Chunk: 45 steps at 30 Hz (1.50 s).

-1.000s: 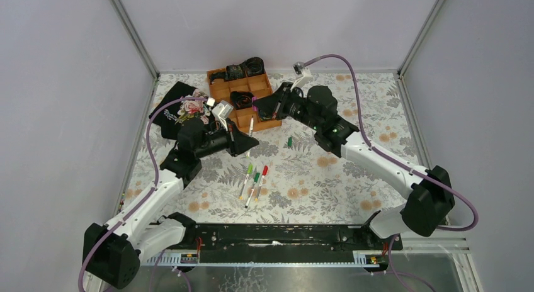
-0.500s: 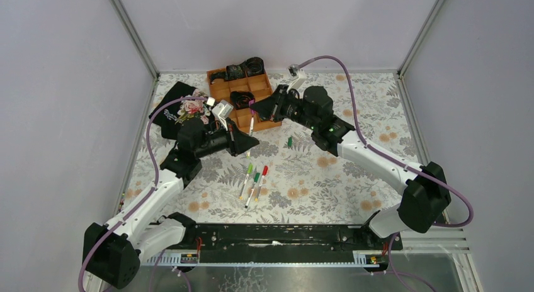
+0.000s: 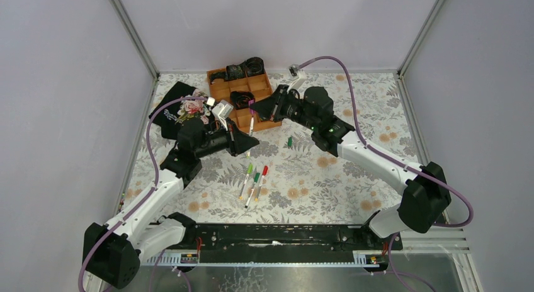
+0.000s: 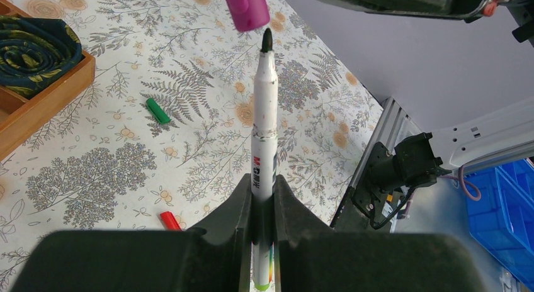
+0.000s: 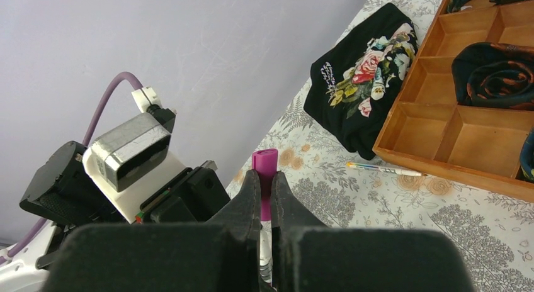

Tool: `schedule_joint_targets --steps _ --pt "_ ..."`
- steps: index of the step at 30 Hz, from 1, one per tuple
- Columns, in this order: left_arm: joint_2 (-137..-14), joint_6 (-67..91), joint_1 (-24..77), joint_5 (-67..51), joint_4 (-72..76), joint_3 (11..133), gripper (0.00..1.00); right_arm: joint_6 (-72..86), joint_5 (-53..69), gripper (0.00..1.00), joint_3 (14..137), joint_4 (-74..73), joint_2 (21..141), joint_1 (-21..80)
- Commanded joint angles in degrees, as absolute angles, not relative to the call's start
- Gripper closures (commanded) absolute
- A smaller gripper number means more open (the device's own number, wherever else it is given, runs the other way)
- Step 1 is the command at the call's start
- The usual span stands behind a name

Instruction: Insert the pens into the pen caps

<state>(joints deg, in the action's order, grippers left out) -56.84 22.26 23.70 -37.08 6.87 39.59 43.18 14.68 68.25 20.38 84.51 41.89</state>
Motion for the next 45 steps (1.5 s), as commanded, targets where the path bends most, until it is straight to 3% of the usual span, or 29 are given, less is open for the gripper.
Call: schedule_joint_targets --steps 1,45 --pt "-56.2 22.8 24.0 -37.1 10.8 39.0 1.00 43.5 15.9 1.00 67.5 24.0 82.2 42.2" --pt "-55.7 23.2 24.0 -37.0 11.4 38.7 1.00 43.6 14.9 1.00 70.5 23.7 83.6 42.3"
